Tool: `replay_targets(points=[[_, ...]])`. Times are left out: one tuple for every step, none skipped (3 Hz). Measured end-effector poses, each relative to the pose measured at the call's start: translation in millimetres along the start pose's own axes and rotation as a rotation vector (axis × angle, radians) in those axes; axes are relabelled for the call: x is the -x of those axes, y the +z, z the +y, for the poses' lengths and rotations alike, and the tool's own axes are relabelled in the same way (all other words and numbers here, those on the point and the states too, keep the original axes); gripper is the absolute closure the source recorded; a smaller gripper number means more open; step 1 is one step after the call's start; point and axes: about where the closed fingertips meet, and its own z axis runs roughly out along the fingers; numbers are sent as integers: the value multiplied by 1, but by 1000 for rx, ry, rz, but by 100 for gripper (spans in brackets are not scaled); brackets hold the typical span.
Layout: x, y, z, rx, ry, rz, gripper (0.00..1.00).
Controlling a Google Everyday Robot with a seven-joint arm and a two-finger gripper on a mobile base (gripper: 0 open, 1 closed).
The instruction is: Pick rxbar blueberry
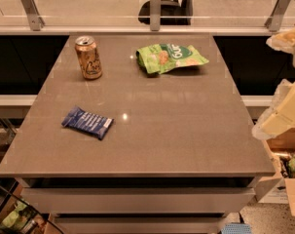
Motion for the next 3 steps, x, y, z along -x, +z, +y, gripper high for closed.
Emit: replay_targets(points=[[11, 8, 11, 27, 39, -127, 0], [21, 19, 21, 51, 81, -255, 0], [39, 34, 30, 68, 135, -375, 0]])
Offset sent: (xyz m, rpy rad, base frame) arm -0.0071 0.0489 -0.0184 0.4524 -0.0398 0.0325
